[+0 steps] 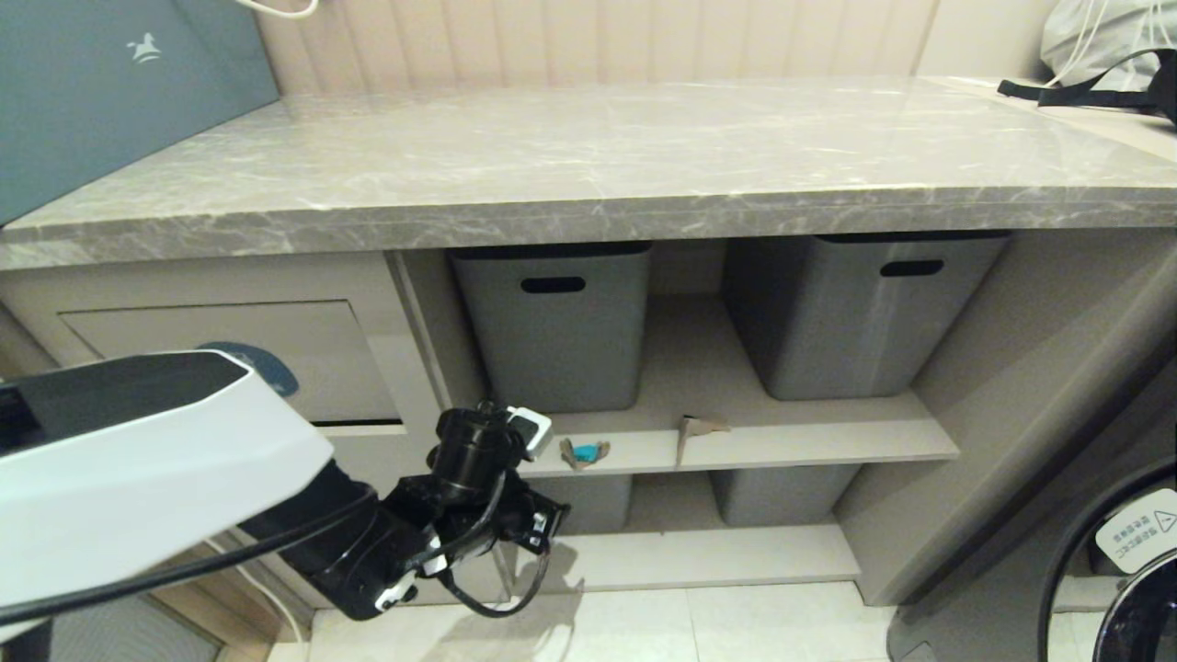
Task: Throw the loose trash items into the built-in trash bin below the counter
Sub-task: Pick up the garbage
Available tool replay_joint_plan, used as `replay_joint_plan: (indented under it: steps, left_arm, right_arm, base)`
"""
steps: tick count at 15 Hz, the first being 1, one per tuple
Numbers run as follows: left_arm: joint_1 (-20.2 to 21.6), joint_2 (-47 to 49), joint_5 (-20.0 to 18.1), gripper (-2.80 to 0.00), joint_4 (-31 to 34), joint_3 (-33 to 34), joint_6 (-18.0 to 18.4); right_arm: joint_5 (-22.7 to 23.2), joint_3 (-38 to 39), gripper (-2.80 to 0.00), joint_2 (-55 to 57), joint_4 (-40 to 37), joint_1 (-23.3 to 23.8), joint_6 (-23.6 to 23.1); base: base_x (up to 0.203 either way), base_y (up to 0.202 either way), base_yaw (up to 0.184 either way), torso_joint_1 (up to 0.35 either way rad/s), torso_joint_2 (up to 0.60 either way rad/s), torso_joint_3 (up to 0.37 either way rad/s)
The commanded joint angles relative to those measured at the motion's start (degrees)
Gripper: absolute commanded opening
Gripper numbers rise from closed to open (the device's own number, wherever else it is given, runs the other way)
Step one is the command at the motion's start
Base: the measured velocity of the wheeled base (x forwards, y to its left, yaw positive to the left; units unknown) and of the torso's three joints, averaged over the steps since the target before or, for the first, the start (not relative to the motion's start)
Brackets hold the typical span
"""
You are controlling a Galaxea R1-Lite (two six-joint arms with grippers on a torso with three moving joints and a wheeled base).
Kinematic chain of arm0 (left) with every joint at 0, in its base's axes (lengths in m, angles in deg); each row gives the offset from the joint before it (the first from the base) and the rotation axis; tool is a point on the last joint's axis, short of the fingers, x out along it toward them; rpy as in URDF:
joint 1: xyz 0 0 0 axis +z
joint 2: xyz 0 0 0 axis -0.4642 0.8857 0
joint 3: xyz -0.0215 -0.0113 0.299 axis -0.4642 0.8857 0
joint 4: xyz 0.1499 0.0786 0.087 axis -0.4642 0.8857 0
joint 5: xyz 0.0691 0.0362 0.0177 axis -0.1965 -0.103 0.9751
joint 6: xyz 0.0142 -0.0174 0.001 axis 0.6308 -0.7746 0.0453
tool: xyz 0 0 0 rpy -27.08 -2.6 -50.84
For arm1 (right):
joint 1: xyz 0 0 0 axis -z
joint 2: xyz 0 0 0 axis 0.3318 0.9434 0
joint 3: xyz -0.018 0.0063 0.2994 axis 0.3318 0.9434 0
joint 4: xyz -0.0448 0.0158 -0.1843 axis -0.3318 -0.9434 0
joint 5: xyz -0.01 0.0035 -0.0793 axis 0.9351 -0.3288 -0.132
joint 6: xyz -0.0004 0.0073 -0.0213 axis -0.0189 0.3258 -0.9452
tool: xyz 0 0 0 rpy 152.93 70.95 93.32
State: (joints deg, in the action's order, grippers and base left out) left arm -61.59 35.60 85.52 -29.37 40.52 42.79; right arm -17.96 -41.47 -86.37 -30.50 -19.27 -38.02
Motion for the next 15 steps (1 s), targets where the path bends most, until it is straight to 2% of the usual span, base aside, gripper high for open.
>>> replay_joint_plan:
  steps: [1,6,10,15]
  left_arm:
    - [0.05,1.21,0.05,0.00,0.51,-3.04,-1.01]
    - [1.22,5.51,0.17,0.00,3.87,-8.14,-1.88]
    - [1.49,6.49,0.52,0.00,10.47,-14.30,-3.31]
    - [2.02,10.18,0.70,0.00,10.93,-17.08,-3.50]
  right_arm:
    - [0.00,0.00,-2.80,0.02,-0.04,0.07,0.01]
    - [0.00,0.00,-2.80,0.02,0.00,0.07,0.01]
    - [0.00,0.00,-2.80,0.02,0.00,0.07,0.01]
    - [0.00,0.00,-2.80,0.02,-0.03,0.00,0.01]
  base:
    - [0.000,0.000,0.000,0.000,0.00,0.000]
    - [0.000,0.000,0.000,0.000,0.00,0.000]
    - [0.000,0.000,0.000,0.000,0.00,0.000]
    - [0.000,0.000,0.000,0.000,0.00,0.000]
